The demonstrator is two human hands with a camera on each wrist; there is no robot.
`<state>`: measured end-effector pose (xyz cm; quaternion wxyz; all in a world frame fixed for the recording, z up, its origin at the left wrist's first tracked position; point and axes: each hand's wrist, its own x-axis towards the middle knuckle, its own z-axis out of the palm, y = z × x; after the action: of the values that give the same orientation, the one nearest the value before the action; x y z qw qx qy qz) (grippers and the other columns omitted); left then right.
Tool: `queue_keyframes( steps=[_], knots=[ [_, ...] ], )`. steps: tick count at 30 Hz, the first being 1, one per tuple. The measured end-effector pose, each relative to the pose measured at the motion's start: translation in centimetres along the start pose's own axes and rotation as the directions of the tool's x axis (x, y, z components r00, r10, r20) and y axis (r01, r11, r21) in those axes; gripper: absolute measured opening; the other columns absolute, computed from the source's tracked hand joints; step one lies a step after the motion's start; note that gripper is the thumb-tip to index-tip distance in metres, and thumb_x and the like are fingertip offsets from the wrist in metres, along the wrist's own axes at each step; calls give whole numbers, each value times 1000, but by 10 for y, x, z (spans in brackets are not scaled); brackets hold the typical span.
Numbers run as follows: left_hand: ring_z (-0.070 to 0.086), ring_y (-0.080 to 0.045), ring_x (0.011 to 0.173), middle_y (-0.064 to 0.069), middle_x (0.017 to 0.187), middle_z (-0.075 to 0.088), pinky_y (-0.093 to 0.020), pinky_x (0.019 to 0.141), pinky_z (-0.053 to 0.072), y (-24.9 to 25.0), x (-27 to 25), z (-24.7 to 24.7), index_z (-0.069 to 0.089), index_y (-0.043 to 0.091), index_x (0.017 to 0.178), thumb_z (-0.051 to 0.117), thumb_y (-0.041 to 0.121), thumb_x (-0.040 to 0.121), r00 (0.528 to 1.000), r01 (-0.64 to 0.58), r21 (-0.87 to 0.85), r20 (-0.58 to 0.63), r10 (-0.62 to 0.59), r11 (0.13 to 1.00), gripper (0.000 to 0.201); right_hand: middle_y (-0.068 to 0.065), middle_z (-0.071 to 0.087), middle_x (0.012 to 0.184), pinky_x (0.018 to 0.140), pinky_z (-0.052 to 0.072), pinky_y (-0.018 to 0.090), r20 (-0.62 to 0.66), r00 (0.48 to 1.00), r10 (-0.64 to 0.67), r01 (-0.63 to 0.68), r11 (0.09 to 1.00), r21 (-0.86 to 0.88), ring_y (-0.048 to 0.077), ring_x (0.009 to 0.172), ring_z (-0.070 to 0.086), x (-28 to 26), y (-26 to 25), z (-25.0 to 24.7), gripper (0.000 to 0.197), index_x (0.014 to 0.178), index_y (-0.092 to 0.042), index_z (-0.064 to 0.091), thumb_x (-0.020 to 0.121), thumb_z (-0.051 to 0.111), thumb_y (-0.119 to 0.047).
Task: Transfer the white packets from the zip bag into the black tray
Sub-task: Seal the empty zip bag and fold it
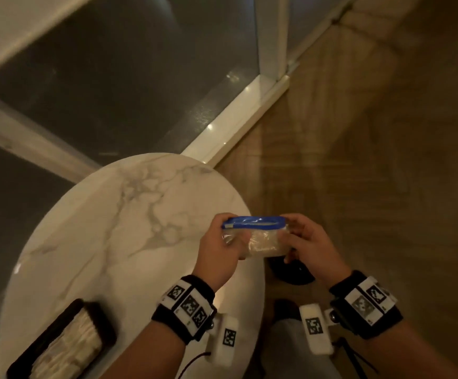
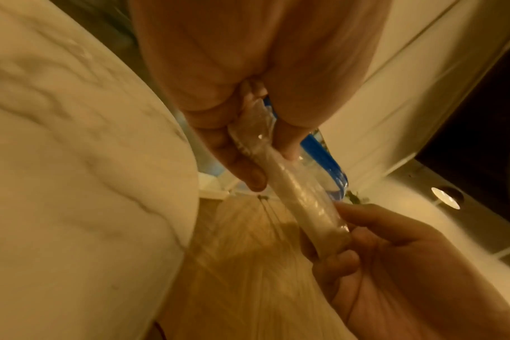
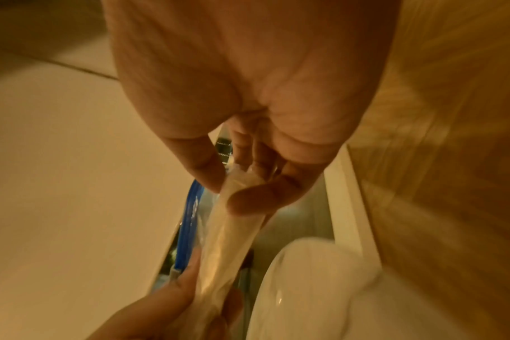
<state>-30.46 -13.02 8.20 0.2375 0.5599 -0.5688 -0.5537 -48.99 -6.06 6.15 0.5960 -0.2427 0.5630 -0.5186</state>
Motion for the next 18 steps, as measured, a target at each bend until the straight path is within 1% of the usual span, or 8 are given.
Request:
queue_keyframes(
  steps=[3,5,9,10,12,14,16,18],
  knots=[
    [66,3,88,11,104,69,-16,72,52,-4,35,73,56,27,118,71,25,92,983,-9,99,185,-9,995,30,5,71,104,50,51,33,-167,986,-18,15,1000,-21,24,67,60,2,10,-72,40,120,-27,61,92,59,2],
    [65,1,95,12,109,67,-18,82,51,-13,67,119,54,28,121,72,28,91,947,18,131,315,-59,991,35,7,69,103,49,50,35,-265,964,-22,15,1000,-27,22,69,61,4,24,-118,38,116,-25,63,92,59,4],
    [66,-18,93,5,102,68,-38,82,54,-39,135,180,57,40,102,69,31,90,945,28,237,310,-103,971,19,8,62,100,52,52,35,-501,865,28,-67,996,-59,20,77,63,21,76,-189,20,100,-17,65,91,62,2],
    [66,-17,94,6,101,67,-39,84,56,-50,149,191,59,39,99,65,32,91,943,5,267,319,-93,964,12,8,60,97,51,51,34,-548,835,50,-115,990,-86,21,76,62,31,98,-205,17,99,-15,64,91,62,0],
    [64,-9,97,12,102,66,-29,84,54,-69,166,207,61,34,103,60,32,96,914,-68,375,396,-93,925,7,12,60,91,51,49,32,-585,806,87,-237,954,-185,22,70,59,55,145,-228,12,98,-13,63,91,63,-4],
    [63,-9,96,10,105,66,-25,80,52,-89,172,213,61,26,114,55,33,100,847,-197,561,510,-148,804,17,14,62,82,55,46,32,-558,814,164,-372,884,-282,23,66,57,84,192,-237,9,95,-13,62,88,66,-8],
    [63,-14,94,4,107,67,-36,82,56,-113,172,213,60,24,120,51,38,101,763,-346,707,594,-254,616,25,7,60,74,56,45,30,-493,824,278,-478,809,-342,23,69,58,115,238,-237,8,94,-15,62,87,66,-12],
    [63,-18,94,1,108,66,-42,83,56,-134,171,208,58,25,120,48,43,101,722,-417,778,597,-348,470,28,0,58,76,60,44,29,-427,838,341,-518,743,-423,23,76,60,148,276,-230,9,93,-21,59,88,64,-15]
  ],
)
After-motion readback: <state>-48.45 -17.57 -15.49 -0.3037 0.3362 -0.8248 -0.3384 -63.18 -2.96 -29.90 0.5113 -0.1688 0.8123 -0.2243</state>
